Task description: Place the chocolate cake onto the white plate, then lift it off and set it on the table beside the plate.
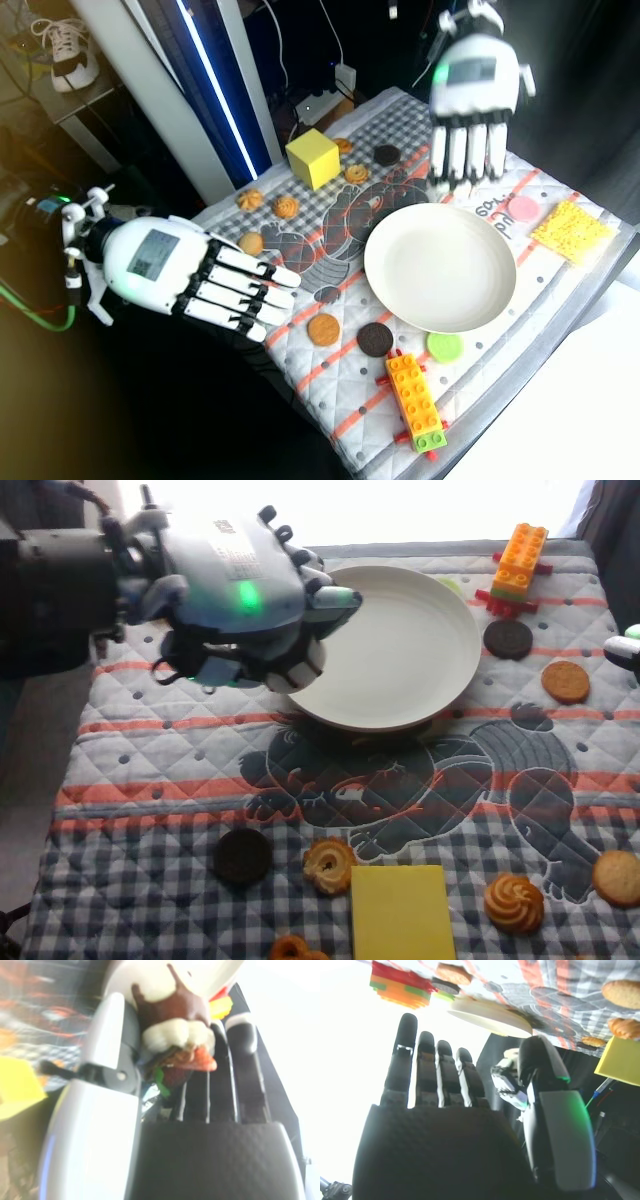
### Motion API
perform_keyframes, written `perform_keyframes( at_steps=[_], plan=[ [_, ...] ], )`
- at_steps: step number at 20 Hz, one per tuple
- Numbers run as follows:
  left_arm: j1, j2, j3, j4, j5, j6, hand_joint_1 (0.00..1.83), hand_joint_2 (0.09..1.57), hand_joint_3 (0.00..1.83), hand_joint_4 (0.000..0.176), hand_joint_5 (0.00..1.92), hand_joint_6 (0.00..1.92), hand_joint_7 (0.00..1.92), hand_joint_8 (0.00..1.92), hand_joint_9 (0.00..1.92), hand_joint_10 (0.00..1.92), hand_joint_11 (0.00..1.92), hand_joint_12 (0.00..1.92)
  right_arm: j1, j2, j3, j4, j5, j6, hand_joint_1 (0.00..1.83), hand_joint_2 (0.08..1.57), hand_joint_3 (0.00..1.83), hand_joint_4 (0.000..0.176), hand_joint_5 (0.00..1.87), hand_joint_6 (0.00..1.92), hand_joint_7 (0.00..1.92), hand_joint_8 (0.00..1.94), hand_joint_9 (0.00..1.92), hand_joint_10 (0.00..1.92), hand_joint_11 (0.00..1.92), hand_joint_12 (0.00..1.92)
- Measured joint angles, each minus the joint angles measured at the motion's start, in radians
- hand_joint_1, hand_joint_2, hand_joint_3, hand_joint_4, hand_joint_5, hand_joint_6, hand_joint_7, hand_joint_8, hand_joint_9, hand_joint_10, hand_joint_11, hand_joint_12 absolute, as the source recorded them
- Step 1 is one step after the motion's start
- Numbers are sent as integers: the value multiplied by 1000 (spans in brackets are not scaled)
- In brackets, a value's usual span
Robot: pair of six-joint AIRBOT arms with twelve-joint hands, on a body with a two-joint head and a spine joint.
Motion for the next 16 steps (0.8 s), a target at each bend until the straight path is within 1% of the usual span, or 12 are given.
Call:
perform_keyframes(
  at_steps=[1, 2, 3, 4, 7, 8, 10, 11, 13, 14, 15, 16],
  plan=[
    [0, -31, 19, -2, 8, 0, 1219, 1193, 0, 0, 207, 1573, 294, 1598, 352, 1827, 506, 1921, -1, 0, 0, 0, 2, 3, 516, 1282, 0, 46, 0, 0, 38, 2, 15, 175, 0, 532],
    [0, -51, 33, -2, 14, 0, 1255, 1283, 0, 0, 210, 1522, 534, 1614, 398, 1826, 537, 1921, -1, 0, 0, -2, 2, 4, 493, 1285, 0, 39, 0, 0, 39, 2, 17, 152, 0, 541],
    [4, -87, 59, -8, 20, 0, 1267, 1292, 0, 0, 232, 1484, 601, 1590, 413, 1814, 532, 1921, -1, 0, 0, -2, 1, 7, 485, 1281, 0, 51, 0, 0, 39, 2, 16, 145, 0, 540],
    [5, -110, 76, -11, 26, 0, 1168, 1233, 0, 4, 180, 1443, 363, 1484, 346, 1775, 417, 1921, -1, 0, 0, -2, 1, 8, 492, 1289, 1, 23, 0, 0, 38, 1, 26, 142, 0, 564],
    [11, -177, 123, -26, 47, 0, 1129, 1198, 0, 0, 210, 1244, 376, 1313, 397, 1649, 386, 1921, -3, -1, 0, -2, 1, 11, 509, 1305, 3, 2, 0, 0, 24, 3, 68, 119, 0, 629],
    [11, -189, 132, -26, 47, -1, 1248, 1260, 0, 0, 221, 1333, 586, 1494, 424, 1744, 466, 1921, -3, -1, 2, -2, 0, 11, 525, 1299, 0, 1, 0, 0, 23, 1, 81, 107, 0, 606],
    [15, -217, 154, -28, 56, 0, 1276, 1282, 5, 0, 227, 1385, 626, 1558, 420, 1828, 529, 1921, -3, -1, 3, -1, 2, 15, 511, 1338, 14, 11, 0, 0, 7, 1, 58, 90, 0, 623],
    [18, -222, 158, -28, 60, 0, 1195, 1204, 0, 0, 211, 1369, 408, 1465, 406, 1822, 519, 1921, -4, -1, 4, -2, 2, 16, 503, 1386, 22, 17, 0, 0, 43, 11, 62, 96, 0, 779],
    [25, -237, 170, -28, 68, 0, 1271, 1283, 8, 0, 163, 1572, 615, 1569, 403, 1818, 496, 1921, -4, -1, 5, 2, 0, 19, 657, 1501, 62, 8, 0, 0, 28, 5, 44, 91, 0, 864],
    [30, -243, 173, -29, 70, 0, 1201, 1215, 0, 4, 129, 1395, 336, 1300, 279, 1605, 279, 1921, -4, -1, 5, 1, 1, 19, 750, 1509, 67, 2, 0, 0, 19, 2, 43, 90, 0, 786],
    [35, -254, 180, -28, 72, 1, 1199, 1178, 0, 0, 132, 1231, 285, 1105, 249, 1450, 202, 1897, -4, -1, 5, 1, 1, 22, 756, 1507, 67, 0, 0, 0, 3, 0, 37, 82, 0, 618],
    [42, -258, 183, -29, 73, 2, 1173, 1163, 0, 3, 94, 1002, 220, 832, 194, 1173, 78, 1755, -4, -1, 5, 1, 0, 22, 709, 1504, 69, 0, 0, 0, 34, 10, 36, 82, 0, 618]
  ],
)
